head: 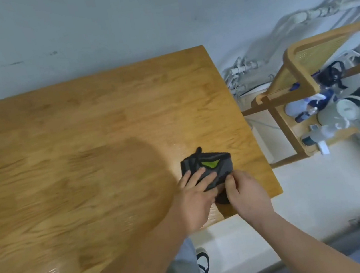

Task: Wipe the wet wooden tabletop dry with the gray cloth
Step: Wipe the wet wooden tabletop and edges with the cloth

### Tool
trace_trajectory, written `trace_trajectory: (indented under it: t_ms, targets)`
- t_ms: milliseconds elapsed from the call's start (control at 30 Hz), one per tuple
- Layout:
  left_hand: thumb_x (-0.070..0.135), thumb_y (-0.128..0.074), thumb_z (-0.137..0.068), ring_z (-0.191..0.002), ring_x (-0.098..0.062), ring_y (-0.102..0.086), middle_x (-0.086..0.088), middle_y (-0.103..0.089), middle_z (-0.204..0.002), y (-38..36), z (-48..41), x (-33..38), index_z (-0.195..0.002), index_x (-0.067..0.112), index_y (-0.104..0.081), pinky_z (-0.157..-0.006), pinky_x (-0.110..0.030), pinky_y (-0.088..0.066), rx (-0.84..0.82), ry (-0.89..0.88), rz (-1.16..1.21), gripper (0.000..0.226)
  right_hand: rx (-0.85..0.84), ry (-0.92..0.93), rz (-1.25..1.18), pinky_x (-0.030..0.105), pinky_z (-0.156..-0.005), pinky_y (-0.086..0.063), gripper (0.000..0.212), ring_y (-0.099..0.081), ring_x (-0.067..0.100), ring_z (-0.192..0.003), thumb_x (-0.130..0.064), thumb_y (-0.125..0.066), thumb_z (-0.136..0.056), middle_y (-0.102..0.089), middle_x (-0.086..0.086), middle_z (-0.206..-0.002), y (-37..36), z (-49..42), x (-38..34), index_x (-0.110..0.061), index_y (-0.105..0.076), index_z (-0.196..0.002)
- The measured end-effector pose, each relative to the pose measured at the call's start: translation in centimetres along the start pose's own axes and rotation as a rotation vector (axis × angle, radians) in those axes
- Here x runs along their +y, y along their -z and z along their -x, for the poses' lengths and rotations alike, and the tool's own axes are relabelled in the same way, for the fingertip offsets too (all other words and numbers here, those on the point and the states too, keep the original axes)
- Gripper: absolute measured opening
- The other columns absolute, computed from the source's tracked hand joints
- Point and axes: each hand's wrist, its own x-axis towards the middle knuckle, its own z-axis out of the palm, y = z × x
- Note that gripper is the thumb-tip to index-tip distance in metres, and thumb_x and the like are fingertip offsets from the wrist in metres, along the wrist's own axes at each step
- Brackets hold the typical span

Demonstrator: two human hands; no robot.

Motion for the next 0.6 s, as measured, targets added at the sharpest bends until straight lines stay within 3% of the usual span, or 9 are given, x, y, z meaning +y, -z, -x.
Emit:
trace_trajectory:
  t_ms: [67,200,233,333,400,433,500,567,600]
  targets:
    - [0.038,-0.046,-0.102,-0.154,-0.026,-0.024,0.006,-0.038,-0.162,-1.3,3.6,-0.4,-0.145,0.04,-0.051,-0.123,-0.055,-0.022,-0.02,-0.001,-0.034,0.043,-0.002,-0.023,0.007,0.036,-0.072,-0.043,0.017,-0.057,0.025,-0.093,-0.029,-0.045,-0.101,-0.055,-0.002,-0.101,0.0,2.2,1.4,-0.021,-0.06,-0.101]
    - [0.049,-0.038,-0.103,-0.153,-0.021,-0.026,0.01,-0.037,-0.162,0.6,10.8,-5.6,-0.149,0.044,-0.044,-0.123,-0.049,-0.023,-0.075,0.033,-0.199,0.047,-0.084,-0.003,-0.01,0.034,-0.08,-0.047,0.028,-0.059,0.025,-0.107,-0.028,-0.052,-0.1,-0.056,0.0,-0.124,-0.4,5.6,1.8,-0.021,-0.061,-0.126]
    - [0.048,-0.037,-0.103,-0.152,-0.022,-0.028,0.008,-0.039,-0.161,1.2,12.1,-7.0,-0.149,0.043,-0.045,-0.122,-0.048,-0.027,-0.027,0.145,-0.207,0.047,-0.1,0.014,-0.027,0.033,-0.082,-0.047,0.031,-0.059,0.025,-0.111,-0.027,-0.053,-0.1,-0.057,0.001,-0.127,-0.6,6.2,1.5,-0.021,-0.061,-0.129]
    - [0.044,-0.034,-0.104,-0.152,-0.026,-0.023,0.002,-0.035,-0.164,1.4,14.5,-7.1,-0.152,0.039,-0.042,-0.122,-0.048,-0.028,0.173,0.694,-0.038,0.05,-0.153,0.073,-0.023,0.035,-0.091,-0.049,0.037,-0.058,0.023,-0.119,-0.028,-0.056,-0.099,-0.057,0.001,-0.133,-1.4,6.9,-0.1,-0.021,-0.059,-0.135]
    - [0.042,-0.036,-0.106,-0.154,-0.029,-0.016,0.002,-0.028,-0.167,-0.2,14.7,-3.9,-0.156,0.039,-0.035,-0.124,-0.049,-0.023,0.213,0.876,-0.002,0.05,-0.192,0.098,0.003,0.036,-0.094,-0.05,0.04,-0.058,0.024,-0.119,-0.03,-0.056,-0.098,-0.057,0.003,-0.134,-2.0,6.9,-1.2,-0.021,-0.058,-0.137]
    - [0.039,-0.042,-0.105,-0.154,-0.032,-0.018,0.001,-0.029,-0.166,-1.3,14.9,-2.2,-0.155,0.039,-0.037,-0.123,-0.052,-0.024,0.22,0.816,-0.006,0.051,-0.208,0.104,0.013,0.035,-0.094,-0.05,0.041,-0.058,0.024,-0.119,-0.03,-0.056,-0.098,-0.057,0.004,-0.135,-2.4,7.0,-1.8,-0.021,-0.057,-0.138]
    - [0.034,-0.058,-0.1,-0.152,-0.033,-0.027,0.001,-0.038,-0.162,-2.9,16.0,0.0,-0.151,0.04,-0.043,-0.12,-0.056,-0.03,0.142,0.52,-0.071,0.053,-0.236,0.111,0.037,0.034,-0.093,-0.05,0.042,-0.058,0.024,-0.119,-0.03,-0.056,-0.097,-0.057,0.004,-0.135,-3.1,7.1,-3.1,-0.021,-0.057,-0.138]
    - [0.038,-0.055,-0.101,-0.156,-0.026,-0.018,0.007,-0.029,-0.166,-2.4,17.4,-1.4,-0.151,0.045,-0.036,-0.124,-0.053,-0.021,-0.01,0.208,-0.154,0.054,-0.265,0.116,0.069,0.037,-0.092,-0.052,0.042,-0.058,0.025,-0.117,-0.03,-0.055,-0.097,-0.056,0.004,-0.135,-3.9,6.9,-4.4,-0.023,-0.056,-0.138]
    - [0.039,-0.049,-0.104,-0.157,-0.022,-0.011,0.011,-0.022,-0.168,-1.3,18.0,-3.4,-0.152,0.047,-0.032,-0.126,-0.05,-0.015,-0.066,0.143,-0.163,0.051,-0.277,0.117,0.087,0.039,-0.092,-0.053,0.042,-0.058,0.025,-0.117,-0.029,-0.055,-0.096,-0.055,0.003,-0.135,-4.4,6.7,-5.2,-0.024,-0.056,-0.138]
